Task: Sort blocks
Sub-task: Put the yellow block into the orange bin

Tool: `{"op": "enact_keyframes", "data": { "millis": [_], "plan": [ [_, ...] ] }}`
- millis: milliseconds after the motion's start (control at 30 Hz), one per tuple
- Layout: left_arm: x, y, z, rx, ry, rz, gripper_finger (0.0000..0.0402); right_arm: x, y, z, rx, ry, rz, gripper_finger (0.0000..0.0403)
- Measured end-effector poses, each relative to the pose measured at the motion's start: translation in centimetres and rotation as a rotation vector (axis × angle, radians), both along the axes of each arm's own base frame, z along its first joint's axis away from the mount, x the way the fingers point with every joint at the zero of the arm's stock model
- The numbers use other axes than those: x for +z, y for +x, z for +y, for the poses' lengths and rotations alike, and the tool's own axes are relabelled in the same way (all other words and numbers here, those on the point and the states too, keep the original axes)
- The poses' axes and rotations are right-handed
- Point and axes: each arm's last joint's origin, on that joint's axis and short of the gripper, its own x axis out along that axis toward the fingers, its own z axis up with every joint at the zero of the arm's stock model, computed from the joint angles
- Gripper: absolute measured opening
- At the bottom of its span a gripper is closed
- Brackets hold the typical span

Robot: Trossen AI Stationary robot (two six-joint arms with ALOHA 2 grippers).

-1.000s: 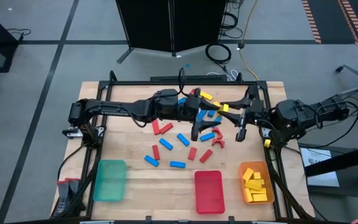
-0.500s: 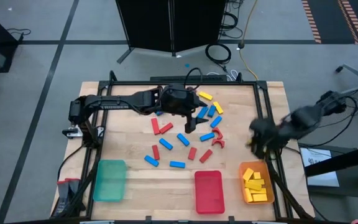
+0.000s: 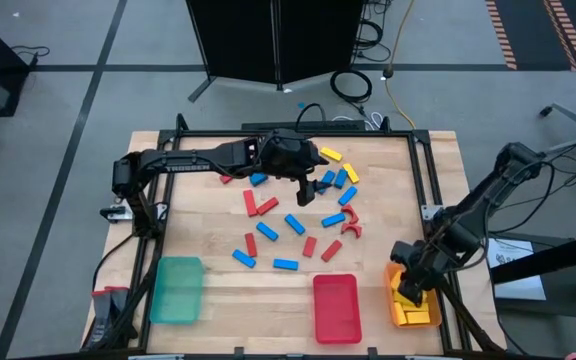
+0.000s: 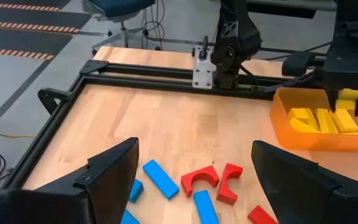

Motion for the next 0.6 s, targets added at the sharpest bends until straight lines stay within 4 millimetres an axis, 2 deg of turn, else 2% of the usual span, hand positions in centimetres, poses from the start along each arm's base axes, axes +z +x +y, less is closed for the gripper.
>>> {"op": "enact_keyframes", "data": {
  "millis": [200, 367, 600],
  "plan": [
    [0.00, -0.10, 0.60, 0.014, 0.001, 0.000, 0.0318, -0.97, -1.16, -0.67, 0.013, -0.137, 0.148, 0.0095],
    [0.00, -0.13, 0.71, 0.017, 0.001, 0.000, 0.0318, -1.05, -1.14, -0.66, 0.023, -0.148, 0.148, 0.0102],
    [-0.07, -0.09, 0.72, 0.016, 0.003, 0.002, 0.0318, -1.05, -1.13, -0.66, -0.007, -0.141, 0.156, 0.0255]
  ]
}}
